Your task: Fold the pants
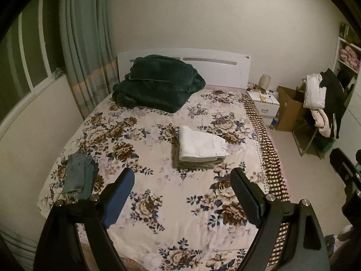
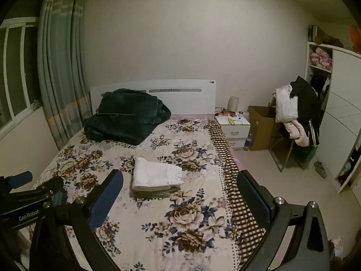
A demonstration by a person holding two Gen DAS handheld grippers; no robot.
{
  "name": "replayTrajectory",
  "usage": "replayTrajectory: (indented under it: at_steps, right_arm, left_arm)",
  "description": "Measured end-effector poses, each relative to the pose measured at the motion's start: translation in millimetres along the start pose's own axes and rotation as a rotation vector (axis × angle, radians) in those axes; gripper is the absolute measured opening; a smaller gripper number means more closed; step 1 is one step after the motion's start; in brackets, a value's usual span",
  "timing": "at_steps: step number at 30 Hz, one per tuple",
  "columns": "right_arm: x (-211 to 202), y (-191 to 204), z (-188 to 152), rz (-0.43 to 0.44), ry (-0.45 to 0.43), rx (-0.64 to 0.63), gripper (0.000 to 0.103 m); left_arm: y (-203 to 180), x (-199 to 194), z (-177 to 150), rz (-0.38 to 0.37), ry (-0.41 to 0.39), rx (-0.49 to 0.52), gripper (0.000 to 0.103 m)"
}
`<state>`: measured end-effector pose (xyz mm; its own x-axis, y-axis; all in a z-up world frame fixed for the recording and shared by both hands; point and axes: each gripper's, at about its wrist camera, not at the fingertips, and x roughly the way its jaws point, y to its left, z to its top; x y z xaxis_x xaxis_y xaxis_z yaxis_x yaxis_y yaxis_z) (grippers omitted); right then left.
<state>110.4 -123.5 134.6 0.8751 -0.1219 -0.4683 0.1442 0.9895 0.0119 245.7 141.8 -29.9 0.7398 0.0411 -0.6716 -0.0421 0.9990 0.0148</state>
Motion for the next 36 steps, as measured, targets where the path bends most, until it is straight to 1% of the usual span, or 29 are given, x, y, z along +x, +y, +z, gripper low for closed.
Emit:
replayTrajectory:
  at_steps: [5, 11, 14, 18, 25, 36]
  right_arm:
    - [-13, -6, 3, 0.01, -0.009, -0.01, 0.103]
    - [-4, -15, 10, 0.023, -0.012, -0.018, 0.103]
    - [7, -15, 12, 0.039, 0.005, -0.026, 0.103]
    - [10, -16, 10, 0.057, 0.017, -0.042, 0.103]
    - [15, -25, 8, 0.073, 0.034, -0.033, 0.103]
    - [20, -30, 0, 0.089, 0.06, -0.022, 0.103]
  left_arm:
    - [-6, -13, -3, 0.02, -0.021, -0.014, 0.087]
    - [-15, -21, -9, 0.033, -0.04, -0.017, 0.087]
    - [-20, -23, -12, 0.039, -0.042, -0.026, 0.087]
    - [-25, -29, -14, 0.05, -0.048, -0.029, 0.087]
    - [-28, -36, -15, 0.062, -0.057, -0.025, 0.087]
    - [-31, -37, -14, 0.064, -0.057, -0.02, 0.087]
